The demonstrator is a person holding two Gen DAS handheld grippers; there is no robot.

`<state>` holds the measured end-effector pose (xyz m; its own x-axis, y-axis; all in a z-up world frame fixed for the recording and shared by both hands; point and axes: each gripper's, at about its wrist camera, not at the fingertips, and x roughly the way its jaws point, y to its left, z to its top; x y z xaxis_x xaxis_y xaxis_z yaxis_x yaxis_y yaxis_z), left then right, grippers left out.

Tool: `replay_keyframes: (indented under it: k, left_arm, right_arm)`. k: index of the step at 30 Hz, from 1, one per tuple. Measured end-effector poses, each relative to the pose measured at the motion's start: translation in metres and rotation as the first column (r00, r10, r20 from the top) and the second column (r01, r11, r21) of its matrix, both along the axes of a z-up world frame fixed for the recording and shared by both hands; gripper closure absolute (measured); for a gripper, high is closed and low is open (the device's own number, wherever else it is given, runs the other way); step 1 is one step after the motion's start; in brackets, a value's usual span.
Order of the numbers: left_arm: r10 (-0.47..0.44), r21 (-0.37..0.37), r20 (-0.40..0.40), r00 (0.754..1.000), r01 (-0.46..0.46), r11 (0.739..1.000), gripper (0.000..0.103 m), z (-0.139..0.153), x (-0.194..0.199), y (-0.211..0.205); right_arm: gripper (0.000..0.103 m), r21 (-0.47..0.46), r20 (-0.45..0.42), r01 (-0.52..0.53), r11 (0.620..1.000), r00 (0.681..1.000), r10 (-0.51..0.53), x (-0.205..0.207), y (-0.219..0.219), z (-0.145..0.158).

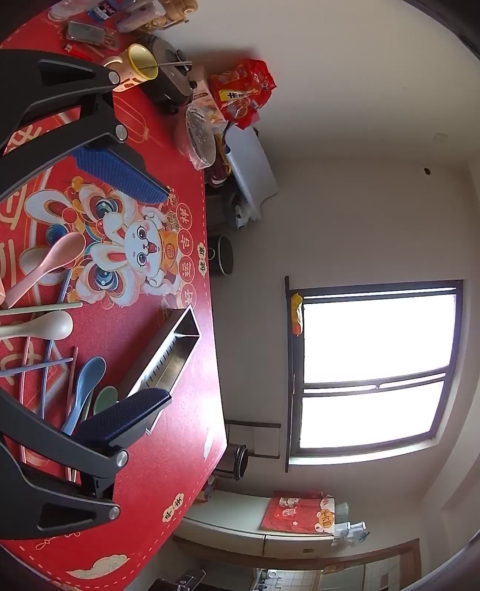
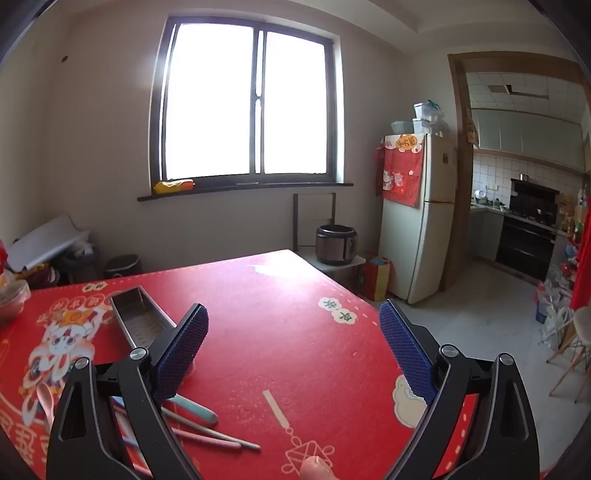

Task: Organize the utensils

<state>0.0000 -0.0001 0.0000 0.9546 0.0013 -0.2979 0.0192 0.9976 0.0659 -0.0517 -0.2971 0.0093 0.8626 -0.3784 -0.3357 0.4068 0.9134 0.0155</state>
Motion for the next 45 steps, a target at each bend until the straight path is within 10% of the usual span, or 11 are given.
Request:
replay_keyframes:
  k: [45]
  left_arm:
    - [-0.013, -0.010, -0.014, 1.000, 0.013, 1.000, 0.005, -0.0034, -0.0023, 0.0009]
  right_arm:
    - [0.012, 0.006, -0.003, 0.018, 1.000, 1.000, -0.018, 0.0009, -0.0051, -0.0014]
